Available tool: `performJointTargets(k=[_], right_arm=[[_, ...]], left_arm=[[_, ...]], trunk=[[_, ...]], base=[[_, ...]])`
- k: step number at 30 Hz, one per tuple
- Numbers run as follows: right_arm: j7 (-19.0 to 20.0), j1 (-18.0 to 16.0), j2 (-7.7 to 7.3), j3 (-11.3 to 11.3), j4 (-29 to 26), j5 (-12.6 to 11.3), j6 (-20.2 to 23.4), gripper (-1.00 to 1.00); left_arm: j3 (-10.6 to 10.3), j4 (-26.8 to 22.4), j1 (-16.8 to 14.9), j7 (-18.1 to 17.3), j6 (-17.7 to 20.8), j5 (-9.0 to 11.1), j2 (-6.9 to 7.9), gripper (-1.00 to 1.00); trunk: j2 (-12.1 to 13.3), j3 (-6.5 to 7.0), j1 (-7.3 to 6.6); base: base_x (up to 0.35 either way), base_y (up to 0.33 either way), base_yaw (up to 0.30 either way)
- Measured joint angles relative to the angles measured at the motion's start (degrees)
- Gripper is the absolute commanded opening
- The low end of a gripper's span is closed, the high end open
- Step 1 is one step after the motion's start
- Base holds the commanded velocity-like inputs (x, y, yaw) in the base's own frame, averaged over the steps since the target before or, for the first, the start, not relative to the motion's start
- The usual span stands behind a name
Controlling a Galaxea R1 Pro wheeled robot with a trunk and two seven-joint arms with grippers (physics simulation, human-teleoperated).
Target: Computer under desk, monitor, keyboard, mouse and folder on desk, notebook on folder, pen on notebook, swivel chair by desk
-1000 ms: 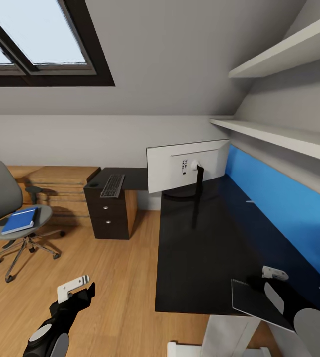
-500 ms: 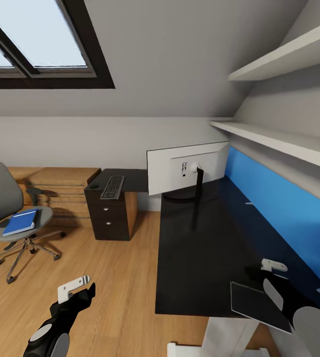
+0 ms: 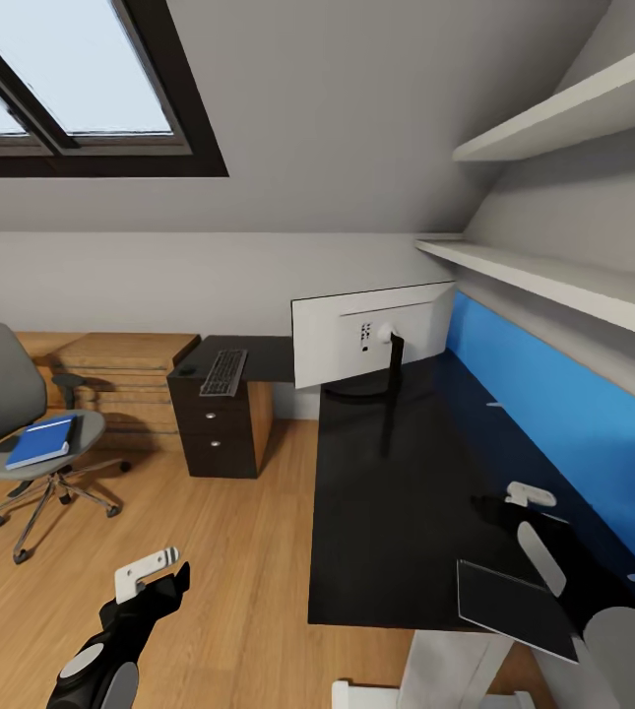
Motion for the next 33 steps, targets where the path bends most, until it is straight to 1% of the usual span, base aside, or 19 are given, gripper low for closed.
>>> performJointTargets(k=[1,3,4,5,7,9,10,11,14,15,19,27,33], right_arm=[[0.0,1.0,-0.06,0.0,-2.7,-1.4,2.2,1.0],[-0.2,2.1,-0.11,0.0,-5.4,-2.4,4.0,1.0],[-0.9,3.5,-0.11,0.0,-8.0,-3.1,5.1,1.0],[-2.1,5.0,-0.11,0.1,-10.6,-3.5,5.9,1.0],[-4.0,6.3,-0.05,0.1,-13.2,-3.9,6.5,1.0],[-8.4,8.4,0.14,0.1,-18.1,-4.6,7.1,1.0],[-12.8,11.1,0.22,0.1,-24.0,-8.1,7.4,1.0],[-13.7,12.0,0.17,0.1,-25.8,-9.8,7.6,1.0],[-14.6,13.1,0.07,0.2,-28.1,-11.8,8.4,1.0],[-17.2,14.4,0.21,0.2,-30.4,-13.2,9.6,1.0],[-20.0,14.6,0.41,0.2,-30.7,-13.4,9.4,1.0],[-20.1,14.7,0.42,0.2,-30.5,-13.5,9.3,1.0],[-20.1,14.6,0.43,0.2,-30.5,-13.7,9.2,1.0]], left_arm=[[0.0,0.0,0.0,0.0,0.0,0.0,0.0,1.0],[0.0,0.0,0.0,0.0,0.0,0.0,0.0,1.0],[0.0,0.0,0.0,0.0,0.0,0.0,0.0,1.0],[0.0,0.0,0.0,0.0,0.0,0.0,0.0,1.0],[0.0,0.0,0.0,0.0,0.0,0.0,0.0,1.0],[0.0,0.0,0.0,0.0,0.0,0.0,0.0,1.0],[0.0,0.1,0.0,0.0,0.0,0.0,0.0,1.0],[0.0,0.1,0.0,0.0,0.0,0.0,0.0,1.0],[0.1,0.1,0.0,0.0,0.0,0.0,0.0,1.0],[0.1,0.2,0.0,0.0,0.0,0.1,0.0,1.0],[0.1,0.2,0.0,0.0,0.0,0.0,0.0,1.0],[0.1,0.2,0.0,0.1,0.0,0.0,0.01,1.0],[0.2,0.1,0.0,0.1,0.0,0.0,0.05,1.0]], trunk=[[0.0,0.0,0.0],[0.0,0.0,0.0],[0.0,0.0,0.0],[0.0,0.0,0.0],[0.0,0.0,0.0],[0.0,0.0,0.0],[0.0,0.0,0.0],[0.0,0.0,0.0],[0.0,0.0,0.0],[0.0,0.0,0.04],[0.0,0.0,0.04],[0.0,-0.02,0.04],[0.0,-0.08,0.04]], base=[[0.0,0.0,0.0],[0.0,0.0,0.0],[0.0,0.0,0.0],[0.0,0.0,0.0],[0.0,0.0,0.0],[0.0,0.0,0.0],[0.0,0.0,0.0],[0.0,0.0,0.0],[-0.098,0.0,0.0],[-0.303,0.0,0.0],[-0.325,0.0,-0.014],[-0.333,0.0,-0.197],[-0.333,0.0,-0.064]])
